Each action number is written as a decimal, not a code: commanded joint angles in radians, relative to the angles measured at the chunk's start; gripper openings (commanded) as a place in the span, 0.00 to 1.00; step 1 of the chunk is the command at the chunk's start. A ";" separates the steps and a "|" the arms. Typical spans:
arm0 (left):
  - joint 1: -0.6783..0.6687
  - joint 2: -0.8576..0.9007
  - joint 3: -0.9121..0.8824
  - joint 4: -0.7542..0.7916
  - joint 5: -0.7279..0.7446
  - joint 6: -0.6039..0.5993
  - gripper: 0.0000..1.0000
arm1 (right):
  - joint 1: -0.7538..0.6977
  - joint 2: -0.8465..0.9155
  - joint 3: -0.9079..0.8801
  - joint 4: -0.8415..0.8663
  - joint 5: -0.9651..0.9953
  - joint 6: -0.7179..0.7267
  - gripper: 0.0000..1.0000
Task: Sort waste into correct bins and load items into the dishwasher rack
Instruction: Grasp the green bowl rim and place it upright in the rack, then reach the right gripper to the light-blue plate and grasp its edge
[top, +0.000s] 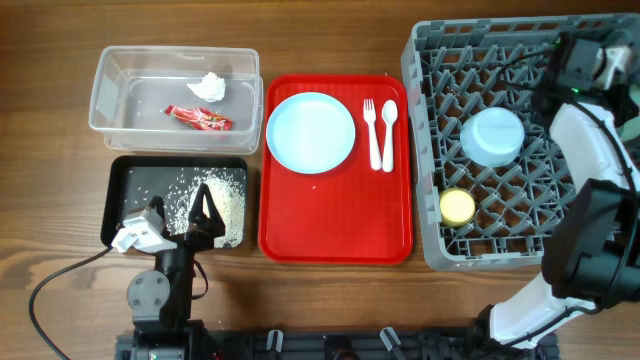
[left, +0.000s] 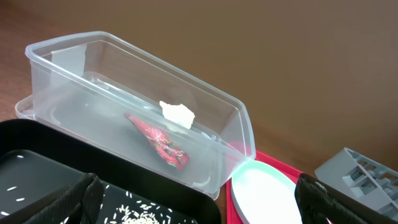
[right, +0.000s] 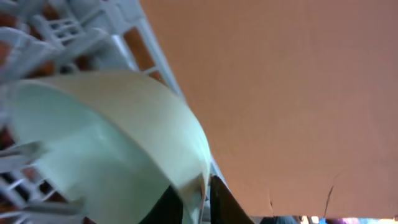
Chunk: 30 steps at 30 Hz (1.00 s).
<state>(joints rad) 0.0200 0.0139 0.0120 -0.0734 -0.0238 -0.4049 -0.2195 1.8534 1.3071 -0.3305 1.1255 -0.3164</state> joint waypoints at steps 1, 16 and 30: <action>0.005 -0.006 -0.006 0.003 0.009 0.005 1.00 | 0.041 0.025 0.007 -0.016 -0.006 0.020 0.20; 0.005 -0.006 -0.006 0.003 0.009 0.005 1.00 | 0.422 -0.223 0.007 -0.035 -0.058 0.089 0.52; 0.005 -0.006 -0.006 0.003 0.009 0.005 1.00 | 0.752 -0.509 0.008 -0.359 -1.333 0.433 0.37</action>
<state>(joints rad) 0.0200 0.0139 0.0120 -0.0738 -0.0238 -0.4049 0.4965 1.3579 1.3075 -0.6708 0.1967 -0.0246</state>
